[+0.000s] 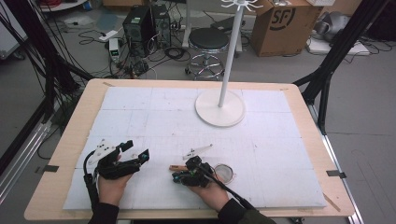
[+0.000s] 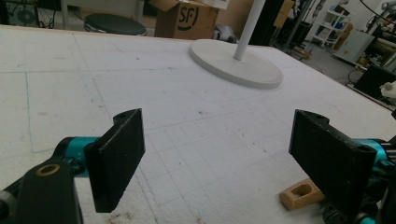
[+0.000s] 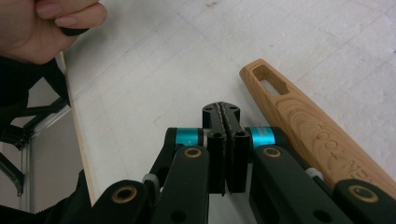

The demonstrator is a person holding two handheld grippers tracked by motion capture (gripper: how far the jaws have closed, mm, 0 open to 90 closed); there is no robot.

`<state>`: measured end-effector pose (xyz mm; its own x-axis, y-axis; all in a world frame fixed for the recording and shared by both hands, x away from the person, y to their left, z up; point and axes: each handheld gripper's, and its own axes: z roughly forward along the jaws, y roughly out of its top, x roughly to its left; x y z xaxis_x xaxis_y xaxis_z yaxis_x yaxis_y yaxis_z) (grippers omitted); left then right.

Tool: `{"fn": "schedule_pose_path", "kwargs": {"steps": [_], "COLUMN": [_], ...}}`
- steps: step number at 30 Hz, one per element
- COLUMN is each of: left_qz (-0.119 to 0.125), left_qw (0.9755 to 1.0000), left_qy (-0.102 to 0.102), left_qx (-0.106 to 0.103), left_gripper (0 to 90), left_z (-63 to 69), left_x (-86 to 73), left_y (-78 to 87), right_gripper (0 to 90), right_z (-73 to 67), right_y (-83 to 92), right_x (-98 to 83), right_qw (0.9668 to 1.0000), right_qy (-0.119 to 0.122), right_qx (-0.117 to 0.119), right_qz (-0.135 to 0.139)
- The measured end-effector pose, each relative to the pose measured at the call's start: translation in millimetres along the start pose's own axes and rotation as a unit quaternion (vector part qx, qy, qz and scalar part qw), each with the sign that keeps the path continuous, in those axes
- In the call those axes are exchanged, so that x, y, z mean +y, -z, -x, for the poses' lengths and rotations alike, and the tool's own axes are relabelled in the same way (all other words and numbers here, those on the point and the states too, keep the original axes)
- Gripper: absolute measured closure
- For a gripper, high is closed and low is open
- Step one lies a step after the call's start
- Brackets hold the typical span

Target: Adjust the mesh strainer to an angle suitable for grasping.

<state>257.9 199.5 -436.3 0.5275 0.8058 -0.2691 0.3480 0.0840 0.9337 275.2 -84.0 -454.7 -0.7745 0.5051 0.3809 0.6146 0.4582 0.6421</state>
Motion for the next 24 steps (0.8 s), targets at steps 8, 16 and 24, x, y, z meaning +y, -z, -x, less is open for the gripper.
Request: {"fn": "schedule_pose_path", "kwargs": {"steps": [8, 16, 24], "left_qz": [0.001, 0.0, 0.0], "left_qw": [1.0, 1.0, 1.0], "left_qy": [-0.001, -0.001, -0.001], "left_qx": [-0.004, -0.005, -0.006], "left_gripper": [18.8, 19.1, 19.2], "left_z": [1.1, 1.0, 1.2], "left_x": [0.1, 0.2, 0.0], "left_y": [-0.1, 0.1, -0.1], "right_gripper": [89.3, 89.4, 89.4], "right_z": [2.3, 21.2, 39.5], "right_y": [-4.2, -2.6, 1.4], "right_x": [16.9, 27.1, 32.8], "right_qw": [0.9986, 0.9985, 0.9972], "right_qy": [0.004, -0.03, -0.055], "right_qx": [-0.051, -0.037, -0.048], "right_qz": [-0.014, -0.026, -0.018]}}
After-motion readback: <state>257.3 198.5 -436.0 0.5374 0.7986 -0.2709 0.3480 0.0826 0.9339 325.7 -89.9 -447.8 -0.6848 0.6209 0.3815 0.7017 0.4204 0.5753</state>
